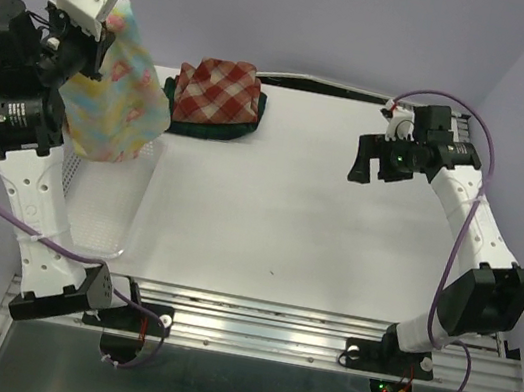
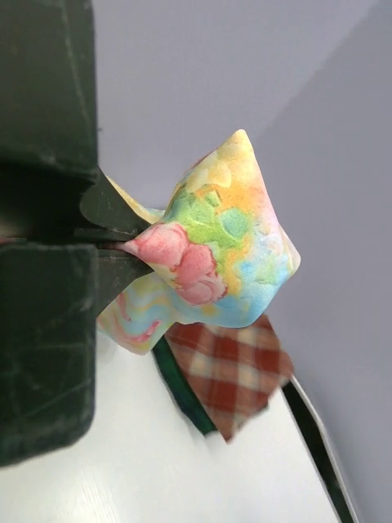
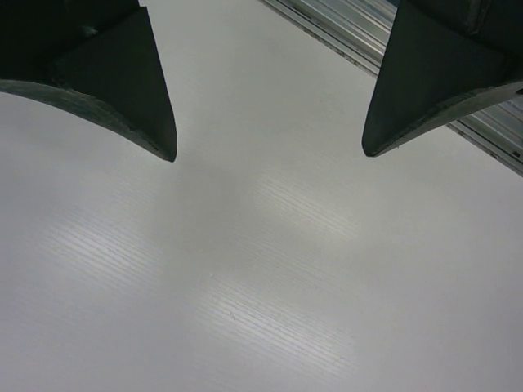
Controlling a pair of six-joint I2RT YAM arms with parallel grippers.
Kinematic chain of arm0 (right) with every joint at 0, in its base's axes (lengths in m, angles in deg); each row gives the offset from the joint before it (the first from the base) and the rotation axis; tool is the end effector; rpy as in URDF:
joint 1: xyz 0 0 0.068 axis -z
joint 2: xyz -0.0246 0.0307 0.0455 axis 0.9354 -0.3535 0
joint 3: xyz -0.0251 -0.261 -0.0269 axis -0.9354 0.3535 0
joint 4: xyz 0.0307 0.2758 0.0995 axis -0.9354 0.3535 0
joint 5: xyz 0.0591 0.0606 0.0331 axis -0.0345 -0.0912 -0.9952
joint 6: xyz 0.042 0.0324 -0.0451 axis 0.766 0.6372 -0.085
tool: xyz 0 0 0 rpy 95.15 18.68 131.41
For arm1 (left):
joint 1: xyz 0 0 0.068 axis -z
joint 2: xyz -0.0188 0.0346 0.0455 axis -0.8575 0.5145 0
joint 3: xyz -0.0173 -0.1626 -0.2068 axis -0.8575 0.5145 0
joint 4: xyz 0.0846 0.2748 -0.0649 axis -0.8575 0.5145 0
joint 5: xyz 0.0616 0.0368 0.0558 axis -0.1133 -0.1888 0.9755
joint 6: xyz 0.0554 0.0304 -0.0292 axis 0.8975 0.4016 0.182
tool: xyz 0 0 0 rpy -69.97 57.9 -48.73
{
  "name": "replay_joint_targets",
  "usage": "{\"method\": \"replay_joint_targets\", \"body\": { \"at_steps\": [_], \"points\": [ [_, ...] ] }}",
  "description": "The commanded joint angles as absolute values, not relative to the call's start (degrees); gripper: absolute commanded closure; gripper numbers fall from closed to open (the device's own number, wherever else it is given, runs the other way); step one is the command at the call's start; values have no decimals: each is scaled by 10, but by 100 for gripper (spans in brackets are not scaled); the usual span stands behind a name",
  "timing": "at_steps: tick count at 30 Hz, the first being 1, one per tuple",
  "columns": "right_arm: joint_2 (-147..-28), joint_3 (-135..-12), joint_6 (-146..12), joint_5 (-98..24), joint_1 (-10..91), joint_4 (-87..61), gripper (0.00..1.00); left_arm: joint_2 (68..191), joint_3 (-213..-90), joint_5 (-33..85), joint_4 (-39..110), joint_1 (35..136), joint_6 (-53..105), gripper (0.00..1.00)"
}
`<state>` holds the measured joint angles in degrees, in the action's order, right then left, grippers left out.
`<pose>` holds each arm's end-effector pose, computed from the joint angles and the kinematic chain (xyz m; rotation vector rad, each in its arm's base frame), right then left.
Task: Fold and stack the skirts
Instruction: Move the skirt to the center of the board
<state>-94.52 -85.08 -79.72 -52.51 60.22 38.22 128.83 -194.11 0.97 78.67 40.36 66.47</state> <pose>0.3620 0.0803 0.3209 -0.4830 2.4225 0.5271 0.2457 0.0503 0.5837 0.5800 1.4736 0.1874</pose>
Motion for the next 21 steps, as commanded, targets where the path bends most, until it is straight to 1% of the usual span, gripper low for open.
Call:
{"method": "replay_joint_targets", "body": {
  "at_steps": [1, 4, 5, 6, 8, 9, 10, 11, 12, 15, 16, 19, 20, 21],
  "points": [
    [-950, -892, -784, -527, 607, 372, 0, 1247, -1937, -132, 615, 450, 538, 100],
    [-952, -902, -783, -532, 619, 372, 0, 1241, -1926, -145, 530, 501, 468, 100],
    [-952, -903, -782, -534, 619, 372, 0, 1245, -1932, -149, 523, 522, 462, 100],
    [-952, -905, -782, -537, 624, 372, 0, 1253, -1933, -149, 516, 564, 449, 100],
    [-951, -906, -782, -542, 631, 371, 0, 1262, -1926, -144, 486, 599, 428, 100],
    [-949, -906, -784, -546, 638, 371, 0, 1274, -1923, -140, 481, 639, 423, 100],
    [-946, -906, -784, -548, 638, 370, 0, 1281, -1918, -131, 479, 658, 422, 100],
    [-944, -905, -786, -550, 645, 368, 0, 1293, -1896, -117, 480, 675, 425, 100],
    [-942, -905, -787, -551, 653, 367, 0, 1297, -1880, -107, 480, 714, 432, 100],
    [-935, -907, -797, -546, 674, 368, 0, 1307, -1797, -32, 479, 778, 466, 100],
    [-934, -907, -800, -544, 681, 368, 0, 1311, -1754, 1, 475, 819, 471, 100],
    [-929, -906, -816, -539, 715, 373, 0, 1323, -1683, 52, 449, 878, 479, 100],
    [-929, -906, -826, -541, 725, 381, 0, 1326, -1637, 103, 437, 919, 480, 100],
    [-930, -906, -831, -548, 742, 385, 0, 1327, -1613, 134, 411, 939, 479, 100]
  ]
}}
